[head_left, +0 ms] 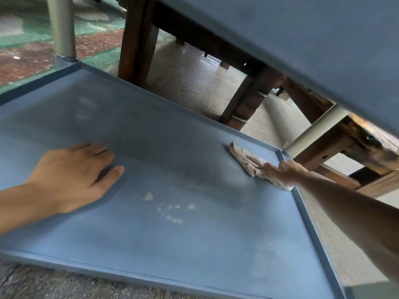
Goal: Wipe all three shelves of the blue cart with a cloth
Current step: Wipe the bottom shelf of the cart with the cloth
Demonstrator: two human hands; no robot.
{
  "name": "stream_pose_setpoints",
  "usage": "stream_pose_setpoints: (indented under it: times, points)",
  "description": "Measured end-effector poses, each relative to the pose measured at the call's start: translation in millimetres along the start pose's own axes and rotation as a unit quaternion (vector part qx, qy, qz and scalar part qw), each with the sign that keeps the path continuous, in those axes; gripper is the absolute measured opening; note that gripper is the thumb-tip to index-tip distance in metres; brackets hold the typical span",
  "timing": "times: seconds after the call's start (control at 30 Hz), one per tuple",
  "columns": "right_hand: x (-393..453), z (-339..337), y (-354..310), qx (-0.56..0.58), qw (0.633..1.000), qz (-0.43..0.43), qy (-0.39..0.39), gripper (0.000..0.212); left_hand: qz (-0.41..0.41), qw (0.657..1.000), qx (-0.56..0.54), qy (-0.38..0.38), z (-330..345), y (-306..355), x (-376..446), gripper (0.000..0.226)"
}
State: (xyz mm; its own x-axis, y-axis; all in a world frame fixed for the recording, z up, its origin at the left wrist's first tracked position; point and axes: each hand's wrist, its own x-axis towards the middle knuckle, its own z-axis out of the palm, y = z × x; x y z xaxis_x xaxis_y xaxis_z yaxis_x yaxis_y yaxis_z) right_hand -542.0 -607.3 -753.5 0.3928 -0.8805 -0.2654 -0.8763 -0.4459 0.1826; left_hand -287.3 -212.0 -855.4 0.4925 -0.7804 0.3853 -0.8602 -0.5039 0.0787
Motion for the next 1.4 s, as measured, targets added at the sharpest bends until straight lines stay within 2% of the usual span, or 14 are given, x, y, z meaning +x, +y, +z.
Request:
stream_pose_setpoints:
  times: [0.17,0.23,0.33,0.37,0.4,0.47,0.5,0.6,0.83,0.9,1.03,1.2,1.33,1.4]
  points:
    - [10.3,28.1,36.4,-0.074,0.994,0.057,0.050,0.079,0.020,1.000,-0.020,-0.011,8.5,-10.6,-1.6,0.050]
    - [13.1,36.1,46.5,0.042,0.996,0.081,-0.001,0.070,0.024,0.999,-0.024,-0.015,9.9,-15.7,-4.5,0.051]
    - [1.7,38.3,56.9,0.302,0.933,0.143,-0.131,0.054,0.018,0.999,-0.037,-0.011,7.5,-21.4,-11.4,0.054]
    - [-2.1,39.5,58.4,0.313,0.929,0.156,-0.123,0.055,0.016,0.999,-0.034,-0.011,5.5,-21.1,-13.7,0.055]
    - [-7.6,44.4,57.3,0.236,0.957,0.152,-0.071,0.056,0.013,0.999,-0.029,-0.010,2.9,-20.2,-16.4,0.055]
    - [-10.9,60.0,53.8,0.062,0.982,0.104,0.147,0.056,0.004,1.000,-0.025,-0.013,-2.5,-16.8,-20.2,0.055]
    - [-13.7,69.1,47.0,0.086,0.977,0.060,0.186,0.056,-0.001,0.999,-0.026,-0.020,-6.5,-14.5,-22.0,0.055]
    - [-11.0,90.5,18.8,0.241,0.956,-0.005,0.165,0.051,0.002,0.999,-0.035,-0.038,-16.5,-7.3,-29.8,0.049]
    - [10.9,91.5,-46.8,0.277,0.947,-0.001,0.160,0.063,0.002,0.993,-0.067,-0.094,-31.7,-39.7,-26.4,0.066]
    - [8.8,86.5,-70.9,0.263,0.951,-0.053,0.152,0.054,-0.047,0.994,-0.073,-0.062,-30.3,-66.8,-20.5,0.072]
    - [11.1,75.5,-125.4,0.304,0.942,-0.066,0.123,0.078,-0.217,0.975,0.035,-0.037,-31.3,-126.8,-29.5,0.073]
    - [-4.5,62.2,-206.8,0.296,0.932,-0.182,0.107,0.070,-0.230,0.964,0.097,-0.097,-36.8,-147.3,-48.9,0.091]
    - [-37.6,56.3,-290.4,0.261,0.909,-0.312,0.089,0.065,-0.311,0.944,-0.063,-0.087,-47.4,-148.6,-44.9,0.103]
    - [-60.3,52.3,-325.3,0.242,0.888,-0.383,0.075,0.064,-0.303,0.946,-0.083,-0.081,-51.5,-144.8,-44.2,0.101]
